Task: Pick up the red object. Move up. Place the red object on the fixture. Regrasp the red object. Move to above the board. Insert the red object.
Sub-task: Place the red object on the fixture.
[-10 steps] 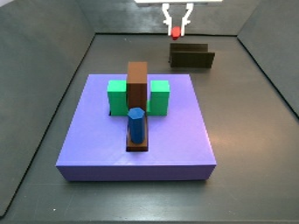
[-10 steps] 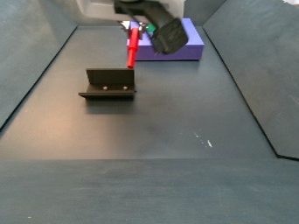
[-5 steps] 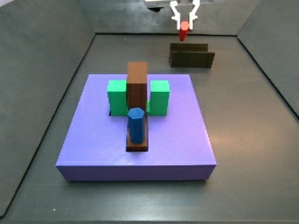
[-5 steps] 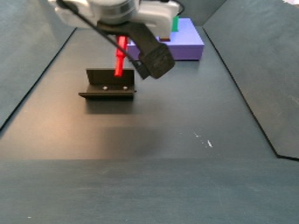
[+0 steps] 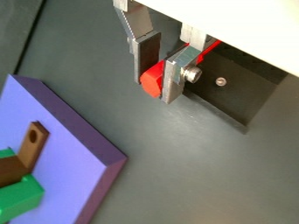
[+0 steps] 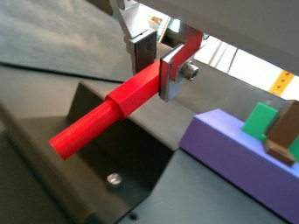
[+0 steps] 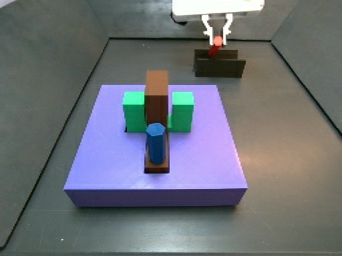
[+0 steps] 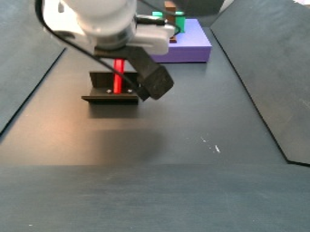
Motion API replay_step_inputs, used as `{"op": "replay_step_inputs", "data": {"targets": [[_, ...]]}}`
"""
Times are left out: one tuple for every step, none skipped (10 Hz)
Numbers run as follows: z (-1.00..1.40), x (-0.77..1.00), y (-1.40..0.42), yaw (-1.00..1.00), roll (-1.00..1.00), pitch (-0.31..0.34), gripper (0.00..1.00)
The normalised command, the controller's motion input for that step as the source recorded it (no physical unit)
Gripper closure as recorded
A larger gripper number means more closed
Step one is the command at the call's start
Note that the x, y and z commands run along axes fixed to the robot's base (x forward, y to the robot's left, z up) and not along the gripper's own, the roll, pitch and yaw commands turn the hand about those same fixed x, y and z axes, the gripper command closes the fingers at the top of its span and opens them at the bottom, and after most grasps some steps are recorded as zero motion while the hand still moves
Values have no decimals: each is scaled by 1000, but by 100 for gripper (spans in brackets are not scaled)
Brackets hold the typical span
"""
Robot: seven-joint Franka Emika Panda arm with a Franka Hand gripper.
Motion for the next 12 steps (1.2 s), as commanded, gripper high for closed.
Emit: {"op": "replay_step_inputs", "data": {"targets": [[-174, 157, 66, 71, -80, 29, 100], [-186, 0, 11, 3, -231, 0, 100], [-211, 63, 0, 9, -269, 0, 100], [-203, 100, 0, 0, -346, 0, 100], [-174, 97, 0, 0, -474, 0, 100], [-134, 129, 0, 0, -623, 0, 100], [-197, 117, 0, 0, -591, 0, 100], [-226, 114, 0, 0, -500, 0, 100], [-94, 60, 40, 0, -251, 0, 100], [0, 20, 0, 0, 0, 0, 100], [0, 0, 0, 0, -6, 0, 100], [0, 0, 0, 0, 0, 0, 100]]}}
